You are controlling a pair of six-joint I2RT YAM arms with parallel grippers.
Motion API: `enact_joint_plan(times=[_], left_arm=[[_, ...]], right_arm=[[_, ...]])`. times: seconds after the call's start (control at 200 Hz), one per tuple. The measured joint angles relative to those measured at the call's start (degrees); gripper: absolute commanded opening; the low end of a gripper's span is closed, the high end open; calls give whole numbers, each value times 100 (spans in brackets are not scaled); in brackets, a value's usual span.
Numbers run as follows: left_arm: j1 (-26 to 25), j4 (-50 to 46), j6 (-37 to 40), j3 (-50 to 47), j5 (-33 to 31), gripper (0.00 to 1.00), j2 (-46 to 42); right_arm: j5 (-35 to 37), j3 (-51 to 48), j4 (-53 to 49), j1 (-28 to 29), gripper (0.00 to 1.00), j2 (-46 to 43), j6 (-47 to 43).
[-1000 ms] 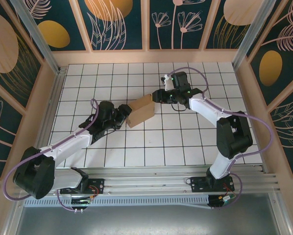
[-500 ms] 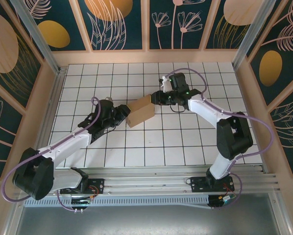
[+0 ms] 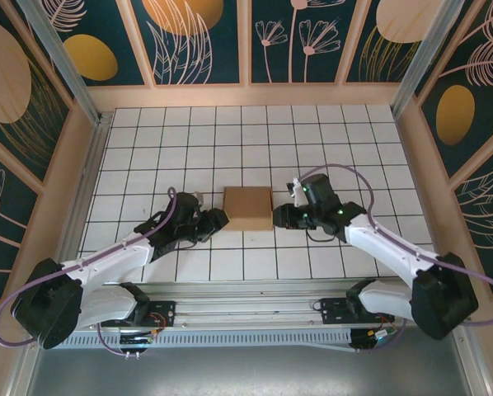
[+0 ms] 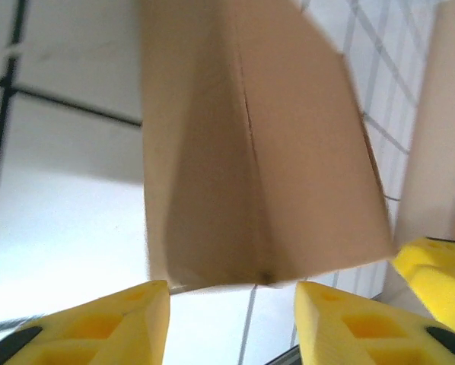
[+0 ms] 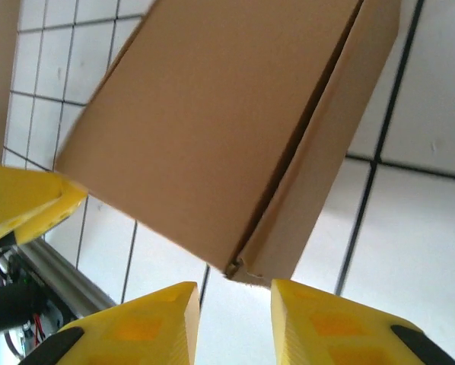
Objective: Fold the paper box
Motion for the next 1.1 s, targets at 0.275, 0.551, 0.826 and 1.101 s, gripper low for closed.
enact_joint_plan(times=[0.275, 0.551, 0.826, 1.101], left_arm=[[2, -289, 398, 153, -407, 69, -302], [2, -339, 1928, 1154, -1054, 76, 1141], [2, -98, 2546, 1547, -977, 67, 2330], [107, 205, 2603, 1825, -1126, 50, 2828]], right_arm=[[260, -59, 79, -13, 47, -485, 614], [343, -817, 1482, -11, 44, 426, 1722], [321, -813, 2594, -4, 30, 1425, 2087], [450, -459, 3158, -68, 24, 2116, 2168]])
